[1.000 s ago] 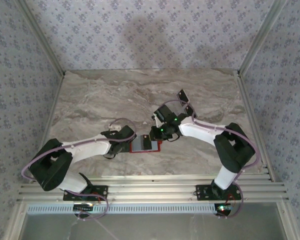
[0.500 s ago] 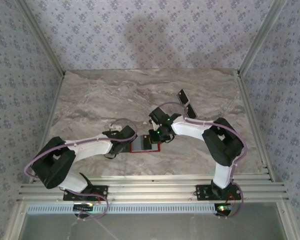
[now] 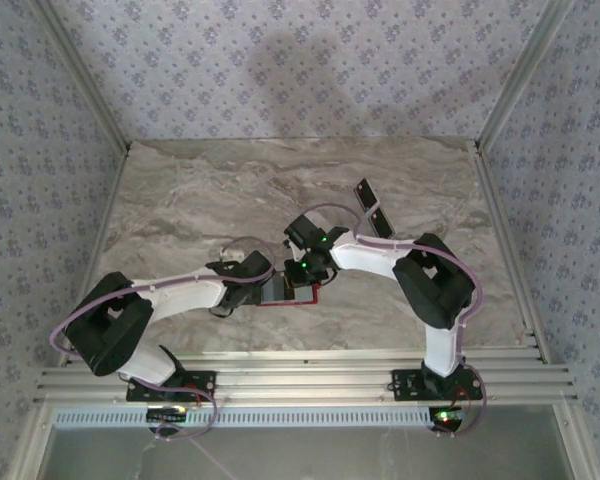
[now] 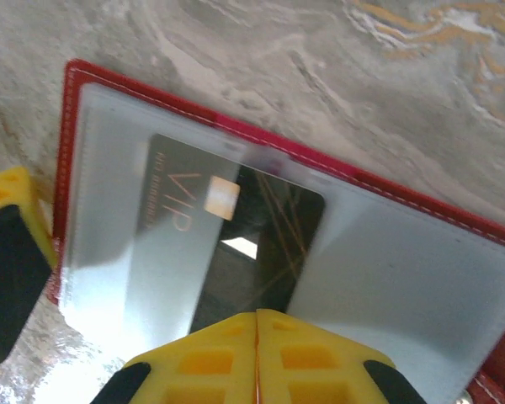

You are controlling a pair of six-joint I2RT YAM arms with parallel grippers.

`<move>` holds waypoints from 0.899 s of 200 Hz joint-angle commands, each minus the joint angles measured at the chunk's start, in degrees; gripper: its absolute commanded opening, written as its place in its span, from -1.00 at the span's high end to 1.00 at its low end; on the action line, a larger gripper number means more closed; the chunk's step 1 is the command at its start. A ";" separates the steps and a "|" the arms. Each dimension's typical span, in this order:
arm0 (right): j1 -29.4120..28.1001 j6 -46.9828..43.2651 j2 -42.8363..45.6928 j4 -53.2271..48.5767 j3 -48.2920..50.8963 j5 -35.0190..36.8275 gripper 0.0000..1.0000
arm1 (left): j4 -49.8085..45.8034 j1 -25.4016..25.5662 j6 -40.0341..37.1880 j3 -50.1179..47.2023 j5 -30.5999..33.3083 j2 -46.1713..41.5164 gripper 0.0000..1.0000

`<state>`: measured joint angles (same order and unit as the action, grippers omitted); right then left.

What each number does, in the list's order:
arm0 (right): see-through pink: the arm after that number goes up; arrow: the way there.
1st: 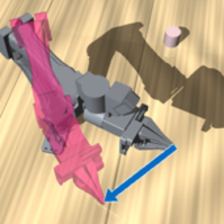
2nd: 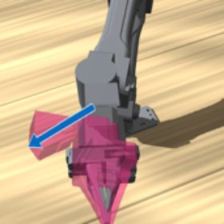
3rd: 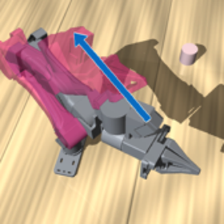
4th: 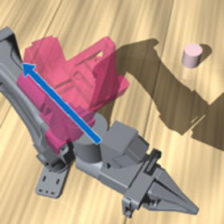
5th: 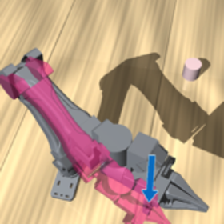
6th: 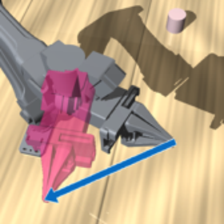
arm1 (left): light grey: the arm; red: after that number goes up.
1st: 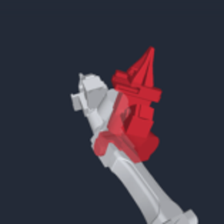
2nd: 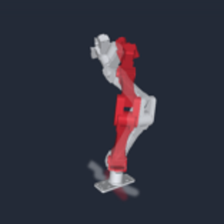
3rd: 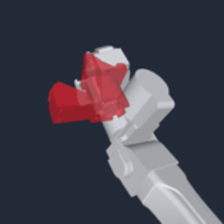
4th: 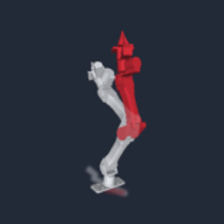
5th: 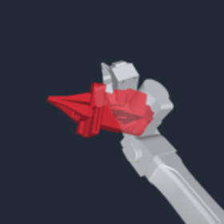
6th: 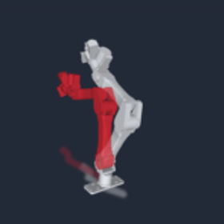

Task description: Put the credit cards into the card holder

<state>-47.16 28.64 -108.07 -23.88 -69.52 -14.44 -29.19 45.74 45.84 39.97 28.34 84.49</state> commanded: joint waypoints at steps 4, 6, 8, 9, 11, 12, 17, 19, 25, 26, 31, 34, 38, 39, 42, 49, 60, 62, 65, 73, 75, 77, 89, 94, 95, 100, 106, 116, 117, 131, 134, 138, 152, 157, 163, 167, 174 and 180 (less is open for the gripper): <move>-0.60 0.67 -1.59 -0.20 -1.89 -1.31 0.80 | 1.24 -0.21 -0.36 -0.06 -0.64 1.59 -1.00; -0.64 0.66 -1.61 -0.18 -1.88 -1.41 0.79 | 1.24 -0.21 -0.28 -0.06 -0.63 1.63 -1.00; -0.65 0.70 -1.68 -0.20 -1.95 -1.39 0.80 | 1.24 -0.16 -0.31 -0.06 -0.60 1.64 -1.00; -0.70 0.66 -1.74 -0.16 -1.99 -1.43 0.80 | 1.24 -0.14 -0.31 -0.06 -0.63 1.64 -0.99; -0.69 0.68 -1.78 -0.06 -2.06 -1.51 0.80 | 1.24 -0.13 -0.32 -0.09 -0.67 1.62 -0.99; -0.67 0.74 -1.78 -0.09 -2.04 -1.58 0.80 | 1.24 -0.08 -0.27 -0.07 -0.70 1.59 -1.00; -0.73 0.82 -2.00 0.02 -2.24 -1.71 0.80 | 1.34 -0.12 -0.25 -0.11 -0.69 1.63 -0.99; -0.74 0.87 -2.04 0.03 -2.34 -1.75 0.80 | 1.33 -0.12 -0.21 -0.21 -0.68 1.66 -0.99; -0.89 0.92 -2.27 0.21 -2.53 -2.03 0.79 | 1.43 -0.04 -0.16 -0.15 -0.72 1.70 -1.00; -0.91 0.95 -2.29 0.22 -2.58 -2.06 0.79 | 1.47 -0.03 -0.19 -0.20 -0.73 1.67 -1.00; -0.98 0.97 -2.48 0.17 -2.76 -2.13 0.79 | 1.42 -0.03 -0.09 -0.26 -0.72 1.67 -0.99; -0.99 0.93 -2.57 0.17 -2.81 -2.17 0.79 | 1.37 0.01 -0.09 -0.30 -0.78 1.79 -1.00; -1.13 0.96 -2.58 0.23 -2.94 -2.18 0.80 | 1.36 0.05 -0.14 -0.25 -0.76 1.81 -1.00; -1.11 0.97 -2.58 0.23 -2.92 -2.18 0.80 | 1.35 0.05 -0.14 -0.29 -0.75 1.82 -0.99; -1.11 1.01 -2.52 0.18 -3.01 -2.20 0.80 | 1.40 0.06 -0.12 -0.28 -0.74 1.81 -0.99; -1.10 1.02 -2.13 0.19 -2.93 -2.19 0.80 | 1.33 0.14 -0.05 -0.30 -0.76 1.82 -0.99; -0.82 0.83 -1.20 -0.02 -2.77 -1.54 0.80 | 1.33 0.16 -0.03 -0.17 -0.74 1.80 -0.99; -0.74 0.76 -0.96 -0.16 -2.74 -1.42 0.80 | 1.33 0.19 0.00 -0.22 -0.78 1.82 -0.99; -0.60 0.80 -0.67 -0.22 -2.57 -1.18 0.80 | 1.33 0.15 -0.04 -0.16 -0.76 1.84 -0.99; 0.00 0.67 0.43 -0.40 -2.00 -0.73 0.80 | 1.26 0.14 -0.05 -0.07 -0.75 1.86 -1.00; 0.19 0.68 0.72 -0.41 -1.80 -0.56 0.80 | 1.25 0.23 -0.05 -0.06 -0.79 1.85 -1.00; 0.35 0.68 0.95 -0.39 -1.60 -0.52 0.80 | 1.26 0.17 -0.05 -0.06 -0.80 1.83 -1.00; 1.49 0.71 2.54 -0.48 -0.28 -0.23 0.80 | 1.39 0.25 -0.05 0.01 -0.80 1.93 -0.99; 1.96 0.61 3.11 -0.50 0.35 -0.11 0.80 | 1.37 0.30 0.02 0.04 -0.80 2.00 -1.00; 2.02 0.62 3.21 -0.48 0.44 -0.09 0.80 | 1.35 0.26 -0.02 0.07 -0.81 2.00 -0.99; 2.45 0.58 3.59 -0.50 0.68 0.06 0.80 | 1.45 0.25 0.00 0.11 -0.74 2.01 -0.99; 2.91 0.55 3.95 -0.52 1.62 0.08 0.80 | 1.44 0.28 -0.05 0.10 -0.74 2.11 -1.00; 3.53 0.53 4.10 -0.52 3.27 -0.02 0.80 | 1.54 0.33 0.02 0.05 -0.74 2.23 -1.00; 3.59 0.53 4.10 -0.49 3.30 0.00 0.80 | 1.52 0.32 -0.01 0.08 -0.74 2.24 -1.00; 3.91 0.37 3.78 -0.25 3.94 -0.26 0.81 | 1.64 0.32 -0.01 0.15 -0.74 2.51 -1.00; 3.89 0.36 3.61 -0.22 3.95 -0.32 0.81 | 1.60 0.36 0.02 0.14 -0.74 2.51 -0.99; 3.90 0.32 3.45 -0.13 4.03 -0.33 0.81 | 1.59 0.32 -0.04 0.26 -0.81 2.55 -1.00; 3.74 0.44 2.56 0.31 4.04 -0.73 0.81 | 1.72 0.39 -0.03 0.29 -0.82 2.77 -1.00; 3.65 0.51 2.19 0.51 4.04 -0.81 0.81 | 1.76 0.45 -0.01 0.29 -0.88 2.77 -0.99; 3.50 0.65 1.81 0.67 3.92 -1.00 0.81 | 1.77 0.44 0.01 0.29 -0.87 2.87 -1.00; 3.41 0.71 1.60 0.84 3.87 -1.11 0.82 | 1.77 0.45 -0.03 0.29 -0.87 2.95 -0.99; 3.10 0.69 1.10 0.93 3.69 -1.20 0.82 | 1.86 0.41 0.01 0.29 -0.84 2.99 -1.00; 2.82 0.76 0.76 1.03 3.39 -1.19 0.82 | 1.86 0.45 -0.05 0.35 -0.86 3.01 -0.99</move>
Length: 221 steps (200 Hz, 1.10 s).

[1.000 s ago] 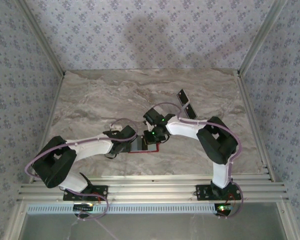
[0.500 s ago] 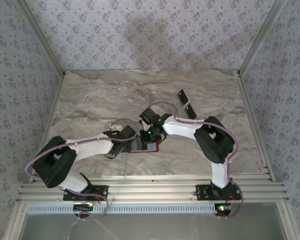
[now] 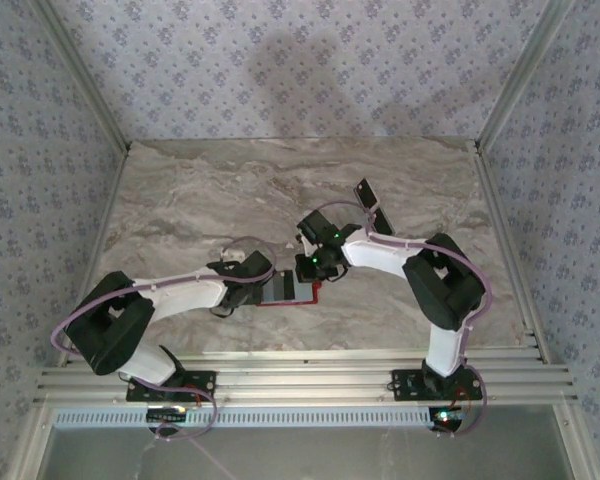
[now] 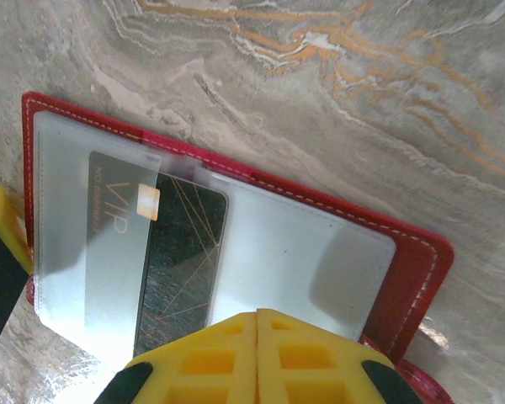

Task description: Put the credit cards into the card holder

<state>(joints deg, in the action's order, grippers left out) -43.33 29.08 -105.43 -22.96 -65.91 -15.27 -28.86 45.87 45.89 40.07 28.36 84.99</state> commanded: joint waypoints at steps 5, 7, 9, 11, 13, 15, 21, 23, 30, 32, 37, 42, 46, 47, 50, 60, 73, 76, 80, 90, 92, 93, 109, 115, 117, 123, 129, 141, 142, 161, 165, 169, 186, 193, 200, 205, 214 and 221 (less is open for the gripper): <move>-1.13 0.32 -2.20 0.11 -0.51 -0.45 0.82 | 1.58 0.28 -0.08 0.22 -0.90 2.55 -0.99; -1.27 0.35 -2.34 0.11 -0.53 -0.40 0.82 | 1.61 0.28 -0.05 0.19 -0.93 2.59 -0.99; -1.37 0.36 -2.44 0.09 -0.67 -0.45 0.82 | 1.66 0.30 -0.09 0.18 -0.94 2.60 -0.99; -1.44 0.38 -2.57 0.10 -0.70 -0.50 0.82 | 1.67 0.33 -0.09 0.22 -0.94 2.67 -1.00; -1.55 0.37 -2.70 0.09 -0.75 -0.48 0.82 | 1.70 0.33 -0.03 0.26 -0.94 2.71 -1.00; -1.62 0.36 -2.79 0.17 -0.92 -0.47 0.82 | 1.68 0.29 -0.02 0.24 -0.94 2.68 -1.00; -1.92 0.53 -3.17 0.20 -1.17 -0.59 0.82 | 1.75 0.28 -0.09 0.18 -0.98 2.77 -1.00; -2.02 0.49 -3.29 0.20 -1.29 -0.63 0.82 | 1.72 0.28 -0.10 0.18 -0.97 2.78 -0.99; -2.28 0.55 -3.76 0.20 -1.73 -0.79 0.82 | 1.80 0.29 -0.08 0.15 -1.05 2.88 -0.99; -2.41 0.61 -3.89 0.20 -1.76 -0.79 0.82 | 1.79 0.28 -0.10 0.16 -1.08 2.90 -0.99; -2.54 0.56 -4.26 0.13 -1.89 -0.83 0.83 | 1.88 0.33 -0.10 0.18 -1.11 2.81 -0.99; -2.90 0.57 -4.61 0.07 -1.94 -0.89 0.83 | 1.89 0.28 -0.10 0.22 -1.04 2.94 -0.99; -3.03 0.61 -4.82 0.00 -1.93 -0.94 0.83 | 1.89 0.28 -0.10 0.18 -1.10 2.91 -1.00; -3.09 0.57 -4.89 0.01 -1.89 -0.97 0.83 | 1.88 0.28 -0.14 0.18 -1.15 2.99 -1.00; -3.22 0.59 -5.02 -0.10 -3.40 -0.96 0.83 | 1.91 0.34 -0.10 0.18 -1.15 3.05 -1.00; -3.65 0.78 -5.39 0.01 -4.26 -0.93 0.84 | 1.97 0.38 -0.10 0.05 -1.18 3.02 -0.99; -3.95 0.87 -5.73 0.02 -4.78 -1.16 0.84 | 1.97 0.38 -0.07 0.00 -1.25 2.95 -0.99; -4.03 0.95 -5.84 0.01 -4.88 -1.12 0.84 | 1.97 0.37 -0.07 -0.06 -1.28 2.96 -0.99; -4.19 0.98 -5.84 0.02 -4.95 -1.15 0.84 | 1.97 0.38 0.07 -0.08 -1.26 2.85 -0.99; -4.36 0.97 -6.05 -0.11 -5.35 -1.13 0.84 | 2.09 0.37 0.01 -0.32 -1.28 2.82 -1.00; -4.41 0.98 -6.11 -0.19 -5.48 -1.16 0.84 | 2.11 0.36 0.04 -0.32 -1.27 2.75 -1.00; -4.44 0.93 -6.11 -0.21 -5.51 -1.21 0.84 | 2.08 0.36 0.01 -0.33 -1.23 2.78 -1.00; -4.75 0.98 -6.49 -0.35 -6.17 -1.26 0.84 | 2.16 0.47 0.08 -0.48 -1.33 2.76 -1.00; -4.85 0.96 -6.58 -0.42 -6.46 -1.31 0.84 | 2.29 0.45 0.06 -0.53 -1.35 2.80 -0.99; -4.90 0.97 -6.67 -0.46 -6.57 -1.36 0.84 | 2.25 0.50 0.12 -0.53 -1.35 2.74 -1.00; -5.05 0.97 -6.93 -0.57 -6.91 -1.43 0.84 | 2.24 0.49 0.09 -0.53 -1.45 2.75 -0.99; -5.27 0.90 -7.19 -0.66 -7.21 -1.65 0.84 | 2.23 0.46 0.21 -0.69 -1.46 2.69 -1.00; -5.83 0.85 -7.72 -0.84 -7.97 -1.86 0.84 | 2.32 0.55 0.19 -0.61 -1.48 2.72 -0.99; -5.86 0.87 -7.75 -0.85 -8.07 -1.91 0.84 | 2.28 0.54 0.22 -0.66 -1.47 2.72 -0.99; -6.84 0.45 -8.55 -1.72 -9.47 -2.16 0.85 | 2.33 0.67 0.33 -0.54 -1.50 2.68 -1.00; -7.00 0.35 -8.57 -1.80 -9.57 -2.16 0.85 | 2.32 0.75 0.26 -0.52 -1.53 2.70 -0.99; -7.03 0.29 -8.57 -1.96 -9.65 -2.14 0.85 | 2.36 0.72 0.30 -0.44 -1.51 2.73 -1.00; -6.95 0.10 -7.61 -2.35 -9.27 -1.77 0.85 | 2.08 0.80 0.28 -0.31 -1.42 2.72 -1.00; -6.62 0.05 -6.94 -2.43 -8.76 -1.44 0.85 | 1.93 0.76 0.26 -0.17 -1.45 2.65 -0.99; -6.20 0.23 -5.81 -2.33 -7.79 -1.09 0.85 | 1.73 0.72 0.26 -0.04 -1.41 2.61 -0.99; -5.82 0.34 -4.89 -2.07 -7.03 -0.87 0.83 | 1.70 0.72 0.33 -0.03 -1.33 2.50 -1.00; -5.15 0.54 -3.54 -1.74 -5.67 -0.59 0.81 | 1.40 0.78 0.30 0.08 -1.25 2.43 -1.00; -4.70 0.79 -2.31 -1.38 -4.48 -0.43 0.79 | 1.21 0.77 0.32 0.17 -1.19 2.31 -1.00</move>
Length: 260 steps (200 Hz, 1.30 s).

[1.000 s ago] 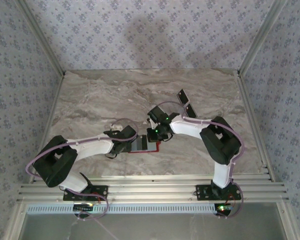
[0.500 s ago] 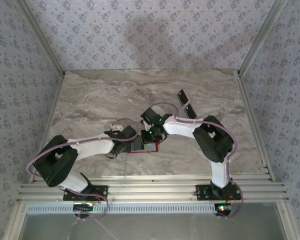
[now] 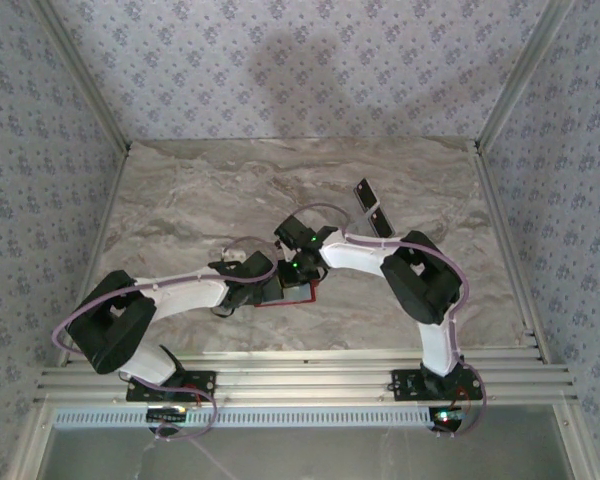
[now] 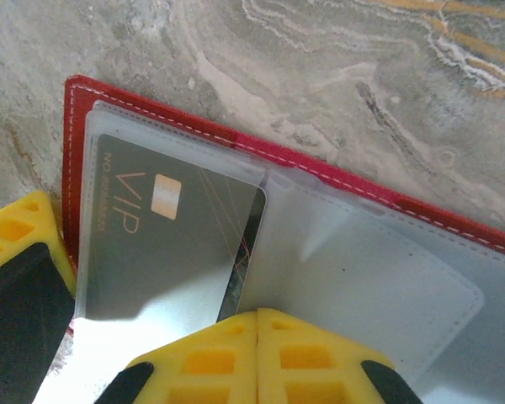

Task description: Put the credit cards into the card holder

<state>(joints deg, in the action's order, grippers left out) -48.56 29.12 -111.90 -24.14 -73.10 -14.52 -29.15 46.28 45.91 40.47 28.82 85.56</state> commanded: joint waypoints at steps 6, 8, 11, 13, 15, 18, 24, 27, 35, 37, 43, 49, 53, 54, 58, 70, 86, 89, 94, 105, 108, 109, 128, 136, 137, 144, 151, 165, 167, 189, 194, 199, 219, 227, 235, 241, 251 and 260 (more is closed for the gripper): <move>1.00 0.78 4.90 0.16 3.69 -1.13 0.79 | 1.38 0.32 0.25 -0.24 -1.54 1.57 -0.99; 1.12 0.81 5.08 0.22 3.98 -1.17 0.79 | 1.31 0.35 0.24 -0.22 -1.50 1.57 -0.99; 1.25 0.78 5.37 0.25 4.24 -1.14 0.79 | 1.20 0.38 0.24 -0.34 -1.45 1.52 -1.00; 1.40 0.78 5.50 0.31 4.27 -1.15 0.79 | 1.20 0.32 0.23 -0.31 -1.41 1.40 -1.00; 1.57 0.83 5.65 0.27 4.28 -1.17 0.79 | 1.15 0.35 0.25 -0.33 -1.40 1.44 -1.00; 1.72 0.79 5.80 0.25 5.25 -1.16 0.79 | 1.07 0.31 0.26 -0.35 -1.35 1.34 -0.99; 2.03 0.68 6.02 0.37 6.74 -1.19 0.79 | 0.90 0.30 0.34 -0.38 -1.30 1.19 -1.00; 2.13 0.66 6.11 0.45 7.05 -1.17 0.79 | 0.85 0.37 0.32 -0.32 -1.23 1.09 -1.00; 2.53 0.55 6.13 0.63 7.95 -1.26 0.79 | 0.61 0.35 0.37 -0.37 -1.16 0.92 -0.99; 2.57 0.55 6.05 0.71 8.21 -1.22 0.79 | 0.54 0.36 0.38 -0.36 -1.21 0.84 -0.99; 2.97 0.49 5.98 0.88 8.68 -1.38 0.79 | 0.43 0.36 0.35 -0.31 -1.08 0.68 -0.99; 3.23 0.30 5.75 0.90 9.13 -1.43 0.79 | 0.25 0.32 0.40 -0.33 -0.95 0.44 -1.00; 3.52 0.24 5.68 0.88 9.40 -1.33 0.79 | 0.14 0.30 0.41 -0.38 -0.84 0.32 -1.00; 3.54 0.23 5.70 0.91 9.48 -1.31 0.79 | 0.14 0.30 0.36 -0.39 -0.86 0.32 -1.00; 3.78 0.13 5.64 0.90 9.67 -1.36 0.79 | -0.02 0.34 0.37 -0.38 -0.72 0.18 -1.00; 4.43 0.09 5.60 0.90 10.24 -1.36 0.79 | -0.30 0.35 0.31 -0.47 -0.49 -0.11 -1.00; 4.85 0.15 6.42 1.45 10.57 -1.82 0.80 | -0.37 0.27 0.26 -0.63 -0.29 -0.17 -0.99; 4.79 0.15 6.69 1.45 10.47 -1.93 0.80 | -0.38 0.23 0.29 -0.58 -0.32 -0.19 -1.00; 4.66 0.19 7.00 1.40 10.15 -2.07 0.80 | -0.38 0.23 0.27 -0.71 -0.34 -0.08 -0.99; 4.23 0.15 7.76 0.91 9.29 -2.16 0.81 | -0.22 0.26 0.31 -0.73 -0.38 0.12 -0.99; 3.99 0.17 7.95 0.88 9.11 -2.21 0.81 | -0.21 0.22 0.29 -0.76 -0.37 0.14 -0.99; 3.95 0.11 8.02 0.86 8.98 -2.19 0.81 | -0.17 0.22 0.26 -0.80 -0.36 0.14 -1.00; 2.42 -0.14 8.45 -0.35 6.73 -1.94 0.81 | 0.05 0.21 0.33 -0.83 -0.48 0.67 -0.99; 1.88 -0.24 8.28 -0.77 5.73 -1.87 0.82 | 0.14 0.21 0.45 -1.00 -0.54 0.77 -0.99; 1.84 -0.27 8.23 -0.80 5.66 -1.85 0.82 | 0.18 0.21 0.43 -0.96 -0.57 0.76 -0.99; 1.47 -0.25 7.91 -0.97 5.27 -1.80 0.82 | 0.31 0.20 0.48 -1.07 -0.67 0.83 -1.00; 1.08 -0.20 7.58 -1.02 5.25 -1.74 0.82 | 0.45 0.21 0.51 -1.18 -0.76 0.82 -1.00; 0.74 -0.13 6.76 -1.12 2.65 -1.90 0.83 | 0.67 0.22 0.58 -1.43 -0.81 0.81 -1.00; 0.63 -0.08 6.66 -1.14 2.56 -1.86 0.83 | 0.76 0.26 0.58 -1.44 -0.83 0.83 -1.00; 0.39 0.07 5.39 -0.95 1.83 -1.74 0.84 | 0.93 0.24 0.59 -1.61 -0.91 0.78 -0.99; 0.30 0.07 5.24 -0.87 1.89 -1.62 0.84 | 0.93 0.25 0.59 -1.62 -0.92 0.78 -1.00; 0.24 0.17 5.08 -0.82 1.94 -1.60 0.84 | 0.93 0.21 0.58 -1.69 -0.91 0.76 -0.99; 0.30 0.30 4.59 -0.64 2.17 -1.42 0.85 | 1.11 0.22 0.60 -1.88 -1.04 0.69 -1.00; 0.27 0.36 4.37 -0.48 2.33 -1.32 0.85 | 1.18 0.22 0.58 -1.88 -0.99 0.59 -0.99; 0.25 0.42 4.23 -0.34 2.48 -1.37 0.85 | 1.15 0.21 0.59 -1.88 -0.96 0.64 -0.99; 0.29 0.57 4.02 -0.19 2.52 -1.46 0.85 | 1.20 0.22 0.66 -1.97 -0.98 0.58 -0.99; 0.30 0.67 3.72 0.00 2.52 -1.56 0.86 | 1.31 0.22 0.66 -2.02 -0.99 0.58 -0.99; 0.22 0.68 3.41 0.14 2.60 -1.65 0.86 | 1.37 0.26 0.74 -2.08 -1.03 0.58 -0.99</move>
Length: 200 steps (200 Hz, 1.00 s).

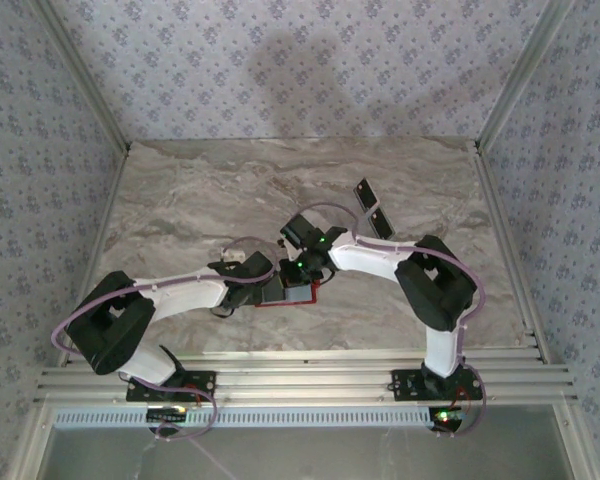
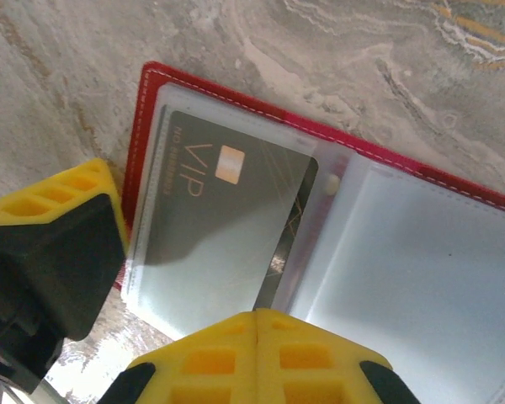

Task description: Put the credit cards into the card holder

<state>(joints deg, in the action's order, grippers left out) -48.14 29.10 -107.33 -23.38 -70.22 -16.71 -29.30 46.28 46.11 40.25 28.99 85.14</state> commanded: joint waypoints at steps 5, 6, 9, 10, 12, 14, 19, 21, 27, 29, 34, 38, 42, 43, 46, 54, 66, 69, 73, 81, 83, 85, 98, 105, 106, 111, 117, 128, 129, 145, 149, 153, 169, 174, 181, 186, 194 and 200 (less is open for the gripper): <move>-0.27 0.75 -1.34 -0.61 -0.28 0.52 0.86 | 1.57 0.24 0.52 -1.84 -1.20 1.02 -0.99; -0.28 0.77 -1.37 -0.57 -0.28 0.49 0.86 | 1.59 0.22 0.50 -1.84 -1.16 1.05 -0.99; -0.35 0.86 -1.43 -0.50 -0.27 0.45 0.86 | 1.53 0.21 0.55 -1.89 -1.20 1.06 -1.00; -0.41 0.82 -1.46 -0.47 -0.27 0.41 0.86 | 1.53 0.21 0.51 -1.91 -1.21 1.03 -1.00; -0.38 0.79 -1.47 -0.49 -0.27 0.37 0.86 | 1.53 0.30 0.48 -1.86 -1.17 1.02 -0.99; -0.40 0.78 -1.59 -0.50 -0.27 0.41 0.86 | 1.53 0.23 0.48 -1.85 -1.21 1.00 -1.00; -0.45 0.87 -1.72 -0.38 -0.27 0.43 0.86 | 1.53 0.21 0.54 -1.91 -1.18 1.03 -1.00; -0.46 0.87 -1.78 -0.40 -0.27 0.34 0.86 | 1.53 0.26 0.51 -1.90 -1.17 1.00 -0.99; -0.55 0.82 -1.90 -0.42 -0.23 0.32 0.86 | 1.54 0.23 0.54 -1.94 -1.21 1.03 -1.00; -0.55 0.83 -2.02 -0.44 -0.20 0.31 0.87 | 1.57 0.22 0.56 -1.93 -1.20 1.06 -1.00; -0.64 0.87 -2.05 -0.28 -0.11 0.29 0.86 | 1.54 0.26 0.55 -1.96 -1.24 1.05 -0.99; -0.66 0.80 -2.09 -0.25 -0.02 0.32 0.87 | 1.66 0.23 0.56 -1.95 -1.22 1.08 -0.99; -0.71 0.88 -2.17 -0.19 -0.01 0.27 0.87 | 1.68 0.23 0.55 -1.94 -1.27 1.01 -0.99; -0.72 0.92 -2.18 -0.18 0.03 0.27 0.87 | 1.69 0.22 0.56 -1.94 -1.25 1.04 -0.99; -0.77 0.95 -2.18 -0.12 0.07 0.23 0.87 | 1.62 0.22 0.63 -1.93 -1.25 1.06 -0.99; -0.76 1.00 -2.27 -0.04 0.21 0.19 0.87 | 1.63 0.21 0.57 -1.85 -1.23 1.12 -1.00; -0.88 1.11 -2.46 0.24 0.42 0.12 0.87 | 1.66 0.22 0.64 -1.89 -1.22 1.08 -1.00; -0.93 1.16 -2.47 0.24 0.43 0.10 0.87 | 1.77 0.25 0.59 -1.85 -1.24 1.12 -1.00; -0.90 1.18 -2.53 0.27 0.43 0.10 0.87 | 1.72 0.21 0.57 -1.92 -1.23 1.22 -1.00; -1.07 1.26 -2.62 0.51 0.52 0.00 0.87 | 1.72 0.22 0.58 -1.86 -1.28 1.20 -0.99; -1.08 1.30 -2.69 0.52 0.52 0.01 0.88 | 1.71 0.21 0.63 -1.85 -1.23 1.24 -1.00; -1.12 1.35 -2.73 0.52 0.52 -0.06 0.87 | 1.77 0.21 0.58 -1.84 -1.22 1.29 -1.00; -1.41 1.48 -2.92 0.74 0.43 -0.19 0.88 | 1.79 0.36 0.62 -1.84 -1.35 1.35 -1.00; -1.63 1.58 -3.08 0.86 0.43 -0.37 0.87 | 1.80 0.27 0.64 -1.87 -1.34 1.39 -0.99; -1.66 1.62 -3.07 0.91 0.43 -0.40 0.87 | 1.79 0.28 0.60 -1.90 -1.33 1.37 -0.99; -1.75 1.72 -3.19 1.02 0.36 -0.43 0.87 | 1.85 0.31 0.61 -1.91 -1.34 1.37 -0.99; -1.87 1.85 -3.28 1.18 0.38 -0.51 0.87 | 1.87 0.28 0.57 -1.86 -1.31 1.41 -1.00; -2.13 2.13 -3.49 1.60 0.27 -0.99 0.88 | 1.88 0.35 0.57 -1.84 -1.48 1.37 -1.00; -2.22 2.16 -3.49 1.59 0.26 -1.02 0.88 | 1.88 0.33 0.56 -1.84 -1.48 1.36 -1.00; -2.66 2.75 -3.75 2.42 -0.07 -1.97 0.88 | 1.97 0.35 0.65 -1.93 -1.40 1.40 -0.99; -2.82 2.86 -3.76 2.61 -0.22 -2.29 0.88 | 1.95 0.30 0.62 -2.00 -1.41 1.40 -0.99; -3.01 2.96 -3.77 2.86 -0.31 -2.57 0.88 | 1.89 0.33 0.68 -1.96 -1.46 1.48 -0.99; -3.39 3.06 -3.38 2.88 -0.97 -2.96 0.88 | 1.95 0.31 0.66 -1.94 -1.50 1.40 -0.99; -3.45 3.07 -3.06 2.78 -0.99 -2.77 0.88 | 1.87 0.30 0.70 -1.94 -1.45 1.39 -1.00; -3.40 3.06 -2.45 2.73 -0.91 -2.61 0.88 | 1.84 0.34 0.65 -1.98 -1.45 1.36 -1.00; -3.34 3.06 -1.96 2.60 -0.81 -2.34 0.88 | 1.79 0.31 0.65 -2.02 -1.47 1.27 -1.00; -3.13 3.05 -1.06 2.40 -0.46 -1.96 0.88 | 1.80 0.31 0.72 -2.02 -1.49 1.26 -1.00; -3.02 3.00 -0.32 2.31 -0.01 -1.69 0.88 | 1.81 0.33 0.76 -2.10 -1.56 1.20 -0.99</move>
<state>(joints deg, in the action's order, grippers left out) -51.07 31.24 -110.04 -20.56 -70.13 -18.24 -28.71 46.30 46.13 39.97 28.99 85.12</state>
